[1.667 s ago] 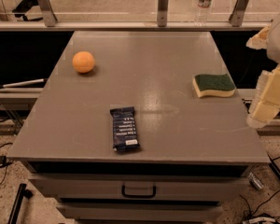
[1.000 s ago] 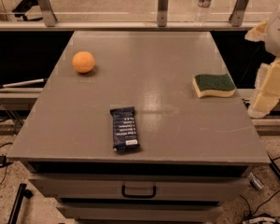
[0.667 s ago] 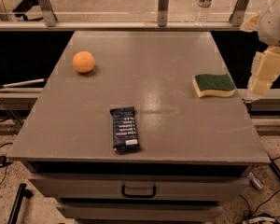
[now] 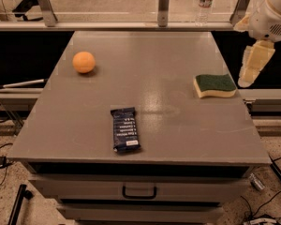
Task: Move sponge near orange
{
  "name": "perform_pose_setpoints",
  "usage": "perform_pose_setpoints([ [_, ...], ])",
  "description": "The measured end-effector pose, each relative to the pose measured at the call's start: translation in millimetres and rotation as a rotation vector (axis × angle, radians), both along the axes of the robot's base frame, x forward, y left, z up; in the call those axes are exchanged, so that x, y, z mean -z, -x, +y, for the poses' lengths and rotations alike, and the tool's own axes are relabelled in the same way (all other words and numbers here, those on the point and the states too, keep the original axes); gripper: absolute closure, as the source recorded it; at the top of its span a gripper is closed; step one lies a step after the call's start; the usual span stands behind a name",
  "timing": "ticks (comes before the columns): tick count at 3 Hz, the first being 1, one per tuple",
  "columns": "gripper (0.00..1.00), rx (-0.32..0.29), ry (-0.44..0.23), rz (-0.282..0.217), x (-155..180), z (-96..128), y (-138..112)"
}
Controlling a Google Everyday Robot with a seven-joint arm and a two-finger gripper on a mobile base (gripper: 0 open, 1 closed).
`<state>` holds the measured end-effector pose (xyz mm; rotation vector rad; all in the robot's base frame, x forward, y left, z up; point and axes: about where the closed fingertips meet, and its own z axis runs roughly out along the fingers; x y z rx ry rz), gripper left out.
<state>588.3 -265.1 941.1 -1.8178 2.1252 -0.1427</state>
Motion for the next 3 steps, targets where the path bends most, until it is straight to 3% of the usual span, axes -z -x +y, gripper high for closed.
perform_pose_setpoints([
  [1,0.0,0.014,-0.036,0.034,29.0,-5.0,-18.3],
  [3,0.0,-0.018,-0.031,0.125,81.1,-1.5,-20.6],
])
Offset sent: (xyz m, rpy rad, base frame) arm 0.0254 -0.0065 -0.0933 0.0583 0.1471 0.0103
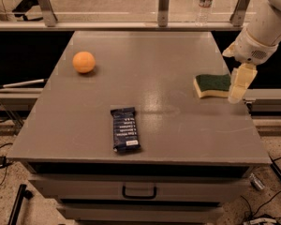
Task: Move sponge near orange
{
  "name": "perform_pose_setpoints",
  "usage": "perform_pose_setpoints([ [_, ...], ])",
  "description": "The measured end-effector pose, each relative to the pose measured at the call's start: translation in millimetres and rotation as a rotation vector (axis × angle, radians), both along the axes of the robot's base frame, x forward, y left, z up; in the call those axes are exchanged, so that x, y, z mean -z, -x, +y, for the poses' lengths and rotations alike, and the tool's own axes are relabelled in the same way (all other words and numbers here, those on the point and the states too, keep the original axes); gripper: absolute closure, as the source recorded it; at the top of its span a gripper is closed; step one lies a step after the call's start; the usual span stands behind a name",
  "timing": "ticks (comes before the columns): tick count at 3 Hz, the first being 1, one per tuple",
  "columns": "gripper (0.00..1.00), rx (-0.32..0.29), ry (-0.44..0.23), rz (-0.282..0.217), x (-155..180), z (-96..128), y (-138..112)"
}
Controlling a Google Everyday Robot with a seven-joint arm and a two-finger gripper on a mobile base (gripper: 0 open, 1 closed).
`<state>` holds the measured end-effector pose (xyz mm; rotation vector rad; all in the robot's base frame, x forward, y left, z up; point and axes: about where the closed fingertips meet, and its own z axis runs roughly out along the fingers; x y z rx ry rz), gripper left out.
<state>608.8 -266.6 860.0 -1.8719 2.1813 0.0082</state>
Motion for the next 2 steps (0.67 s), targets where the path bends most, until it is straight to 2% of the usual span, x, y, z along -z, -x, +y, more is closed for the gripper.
perform_pose_setpoints([
  [2,0.49,-0.001,-0.003,-0.004,4.2,2.3,-4.0],
])
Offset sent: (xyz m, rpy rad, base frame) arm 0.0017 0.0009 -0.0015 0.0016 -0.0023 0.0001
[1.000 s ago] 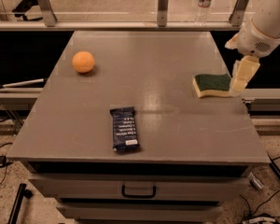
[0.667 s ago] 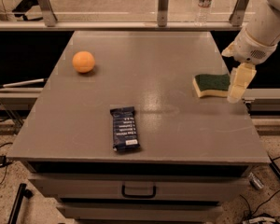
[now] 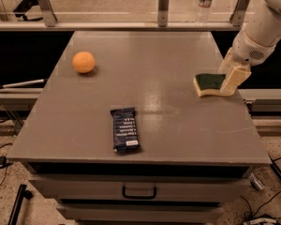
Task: Move sponge near orange
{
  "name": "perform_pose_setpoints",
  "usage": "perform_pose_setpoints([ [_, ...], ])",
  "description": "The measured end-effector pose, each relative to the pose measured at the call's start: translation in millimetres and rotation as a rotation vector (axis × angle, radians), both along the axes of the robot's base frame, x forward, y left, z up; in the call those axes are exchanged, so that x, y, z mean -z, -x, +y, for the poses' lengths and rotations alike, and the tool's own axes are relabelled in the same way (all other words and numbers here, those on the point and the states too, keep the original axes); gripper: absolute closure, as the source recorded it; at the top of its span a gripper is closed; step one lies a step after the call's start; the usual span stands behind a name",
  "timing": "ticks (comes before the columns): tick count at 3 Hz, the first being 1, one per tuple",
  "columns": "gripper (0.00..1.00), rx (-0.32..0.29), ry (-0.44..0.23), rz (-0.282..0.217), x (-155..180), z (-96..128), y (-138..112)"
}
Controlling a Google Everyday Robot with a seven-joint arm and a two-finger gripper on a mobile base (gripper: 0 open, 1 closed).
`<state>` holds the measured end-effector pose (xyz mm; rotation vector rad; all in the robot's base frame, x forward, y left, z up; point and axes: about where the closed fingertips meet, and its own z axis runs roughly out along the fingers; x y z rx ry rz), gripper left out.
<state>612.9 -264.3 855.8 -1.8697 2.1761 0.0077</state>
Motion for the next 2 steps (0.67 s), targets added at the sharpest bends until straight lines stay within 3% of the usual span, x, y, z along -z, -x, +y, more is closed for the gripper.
perform_pose_setpoints([
  [2,0.96,-0.002,-0.002,-0.001,4.6,2.1,-3.2],
])
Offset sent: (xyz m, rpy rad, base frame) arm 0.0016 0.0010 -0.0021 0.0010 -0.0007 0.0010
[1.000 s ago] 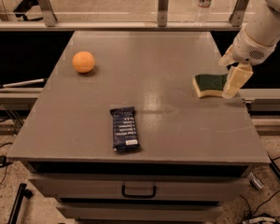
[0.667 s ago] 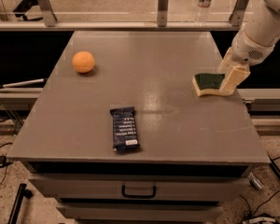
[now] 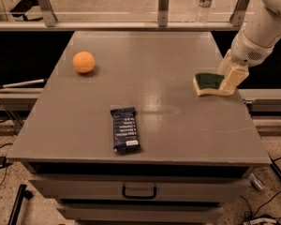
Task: Move sponge near orange
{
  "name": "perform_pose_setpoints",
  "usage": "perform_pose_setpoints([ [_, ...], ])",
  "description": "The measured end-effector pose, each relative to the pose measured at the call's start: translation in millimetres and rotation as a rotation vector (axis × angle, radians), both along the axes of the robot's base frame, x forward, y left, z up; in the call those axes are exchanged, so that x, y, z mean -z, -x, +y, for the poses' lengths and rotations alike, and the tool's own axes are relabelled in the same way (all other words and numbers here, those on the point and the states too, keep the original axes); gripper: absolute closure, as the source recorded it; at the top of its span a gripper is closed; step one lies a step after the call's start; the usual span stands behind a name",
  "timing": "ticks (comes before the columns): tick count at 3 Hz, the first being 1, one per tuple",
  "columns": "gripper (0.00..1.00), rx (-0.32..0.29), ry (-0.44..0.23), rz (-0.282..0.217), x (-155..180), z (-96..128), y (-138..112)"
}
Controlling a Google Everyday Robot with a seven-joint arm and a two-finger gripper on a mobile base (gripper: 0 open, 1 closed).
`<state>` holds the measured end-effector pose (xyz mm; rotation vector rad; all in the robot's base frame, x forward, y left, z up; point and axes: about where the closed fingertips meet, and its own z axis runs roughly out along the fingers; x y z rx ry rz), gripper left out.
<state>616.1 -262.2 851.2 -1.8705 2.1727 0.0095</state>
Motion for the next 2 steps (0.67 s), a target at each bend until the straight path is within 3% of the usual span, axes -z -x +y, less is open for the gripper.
perform_pose_setpoints([
  [2,1.0,-0.001,-0.001,0.0,1.5,0.7,-1.0],
])
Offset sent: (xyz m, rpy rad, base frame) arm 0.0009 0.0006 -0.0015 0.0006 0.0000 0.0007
